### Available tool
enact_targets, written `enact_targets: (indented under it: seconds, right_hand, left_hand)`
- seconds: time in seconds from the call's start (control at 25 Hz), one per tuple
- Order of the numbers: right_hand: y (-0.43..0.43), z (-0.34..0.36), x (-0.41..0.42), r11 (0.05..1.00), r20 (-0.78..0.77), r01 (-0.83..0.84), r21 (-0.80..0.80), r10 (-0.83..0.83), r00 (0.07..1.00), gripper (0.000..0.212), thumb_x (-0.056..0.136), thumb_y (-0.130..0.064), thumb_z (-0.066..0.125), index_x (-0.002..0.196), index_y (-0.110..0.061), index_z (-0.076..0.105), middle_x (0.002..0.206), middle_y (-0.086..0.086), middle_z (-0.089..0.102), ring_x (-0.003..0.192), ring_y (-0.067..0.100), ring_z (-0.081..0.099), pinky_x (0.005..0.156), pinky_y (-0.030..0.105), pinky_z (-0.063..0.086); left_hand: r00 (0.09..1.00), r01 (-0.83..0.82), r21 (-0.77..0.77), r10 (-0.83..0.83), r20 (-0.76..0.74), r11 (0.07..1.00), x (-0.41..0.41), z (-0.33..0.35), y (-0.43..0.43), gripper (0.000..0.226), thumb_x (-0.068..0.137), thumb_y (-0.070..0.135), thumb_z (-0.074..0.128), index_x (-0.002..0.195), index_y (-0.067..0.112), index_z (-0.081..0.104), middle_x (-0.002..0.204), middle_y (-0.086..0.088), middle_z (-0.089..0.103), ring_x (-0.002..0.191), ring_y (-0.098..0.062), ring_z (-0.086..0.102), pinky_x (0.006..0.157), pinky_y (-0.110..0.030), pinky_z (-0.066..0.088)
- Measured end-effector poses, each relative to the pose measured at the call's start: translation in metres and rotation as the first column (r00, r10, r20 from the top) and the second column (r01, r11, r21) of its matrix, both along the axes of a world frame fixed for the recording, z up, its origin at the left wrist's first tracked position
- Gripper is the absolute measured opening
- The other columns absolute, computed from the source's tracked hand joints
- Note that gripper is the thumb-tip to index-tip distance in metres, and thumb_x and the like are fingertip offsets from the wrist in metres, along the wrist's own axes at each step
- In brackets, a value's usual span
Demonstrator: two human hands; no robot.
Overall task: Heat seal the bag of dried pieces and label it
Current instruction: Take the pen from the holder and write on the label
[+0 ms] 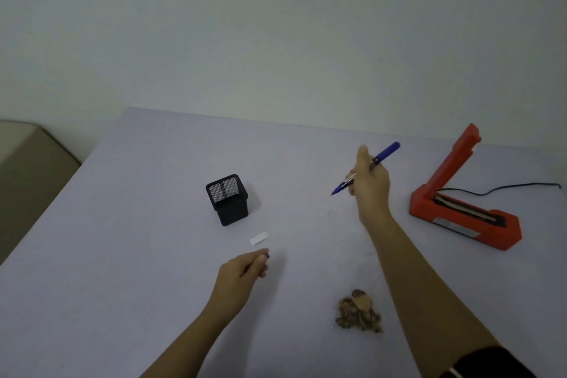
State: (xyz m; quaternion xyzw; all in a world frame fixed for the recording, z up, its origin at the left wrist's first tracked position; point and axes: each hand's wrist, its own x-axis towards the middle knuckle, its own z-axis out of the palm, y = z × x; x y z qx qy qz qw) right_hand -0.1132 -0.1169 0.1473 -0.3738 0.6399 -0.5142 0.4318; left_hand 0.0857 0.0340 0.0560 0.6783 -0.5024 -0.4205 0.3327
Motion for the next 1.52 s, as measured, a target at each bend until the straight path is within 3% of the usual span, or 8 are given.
enact_targets:
  seconds: [0.2,0.44,0.76,0.88,1.0,1.12,1.28,1.52]
  right_hand:
    - [0.037,-0.045,0.027,0.965,-0.009,-0.262,0.003,0.262,0.965,0.037,0.091,-0.036,0.052,0.064,-0.012,0.057,0.058,0.003,0.060,0.048,0.006,0.060,0.050,0.018,0.052]
    - [0.063,-0.097,0.056,0.912,-0.081,-0.411,0.002,0.410,0.909,0.020,0.089,-0.017,0.059,0.070,-0.013,0.053,0.065,0.001,0.066,0.061,0.010,0.066,0.061,0.022,0.055]
    - [0.050,-0.139,0.080,0.885,-0.104,-0.461,-0.068,0.453,0.885,0.016,0.087,-0.020,0.059,0.073,-0.020,0.052,0.064,-0.008,0.067,0.065,0.014,0.069,0.060,0.029,0.058]
    - [0.041,-0.160,0.098,0.873,-0.098,-0.480,-0.088,0.472,0.876,0.019,0.086,-0.018,0.060,0.070,-0.024,0.052,0.060,-0.016,0.064,0.060,0.011,0.066,0.057,0.021,0.055]
    - [0.029,-0.180,0.114,0.864,-0.134,-0.489,-0.121,0.474,0.870,0.029,0.089,-0.018,0.059,0.064,-0.029,0.049,0.054,-0.017,0.058,0.051,0.007,0.057,0.055,0.021,0.051]
    - [0.024,-0.200,0.120,0.856,-0.173,-0.482,-0.186,0.454,0.874,0.026,0.086,-0.032,0.058,0.062,-0.028,0.050,0.052,-0.012,0.057,0.049,0.012,0.056,0.051,0.026,0.051]
    - [0.028,-0.221,0.127,0.840,-0.216,-0.481,-0.250,0.436,0.874,0.030,0.084,-0.033,0.054,0.062,-0.012,0.053,0.053,0.013,0.057,0.052,0.020,0.055,0.051,0.021,0.048]
    - [0.023,-0.233,0.125,0.857,-0.216,-0.409,-0.313,0.355,0.910,0.047,0.087,-0.048,0.051,0.062,-0.008,0.052,0.051,0.000,0.051,0.049,0.015,0.053,0.050,0.016,0.046]
  left_hand:
    - [0.951,-0.216,0.079,0.192,0.241,0.973,0.054,-0.047,-0.002,0.011,0.089,0.011,0.056,0.099,0.011,0.058,0.077,-0.006,0.062,0.067,-0.017,0.057,0.058,-0.018,0.042]
    - [0.876,-0.122,0.045,0.086,0.474,0.992,0.098,-0.084,-0.018,0.004,0.086,0.005,0.056,0.087,0.005,0.060,0.080,-0.010,0.061,0.068,-0.021,0.053,0.065,-0.026,0.037]
    - [0.923,-0.263,0.071,0.229,0.309,0.962,0.103,-0.093,-0.014,0.041,0.080,0.007,0.064,0.117,0.017,0.050,0.083,-0.003,0.060,0.078,-0.020,0.059,0.069,-0.024,0.042]
    - [0.888,-0.378,-0.164,0.407,0.213,0.911,0.083,-0.078,0.002,0.036,0.072,0.026,0.064,0.102,0.034,0.047,0.075,0.005,0.052,0.069,-0.011,0.053,0.062,-0.010,0.042]
    - [0.930,-0.148,-0.368,0.256,0.263,0.918,0.059,-0.082,0.005,0.018,0.079,0.040,0.054,0.085,0.024,0.059,0.070,0.012,0.052,0.066,0.006,0.049,0.065,0.001,0.036]
    - [0.908,0.055,-0.374,0.110,0.404,0.926,0.048,-0.105,-0.009,0.047,0.094,0.044,0.037,0.081,0.011,0.066,0.074,0.002,0.064,0.073,0.002,0.050,0.072,0.001,0.038]
    - [0.907,0.017,-0.269,0.099,0.410,0.963,0.051,-0.131,-0.025,0.042,0.090,0.045,0.044,0.100,0.011,0.067,0.093,-0.001,0.067,0.084,-0.005,0.059,0.081,-0.012,0.045]
    - [0.902,0.025,-0.235,0.079,0.425,0.972,0.048,-0.139,-0.042,0.042,0.084,0.043,0.049,0.105,0.012,0.067,0.093,-0.001,0.068,0.084,-0.009,0.060,0.076,-0.018,0.048]
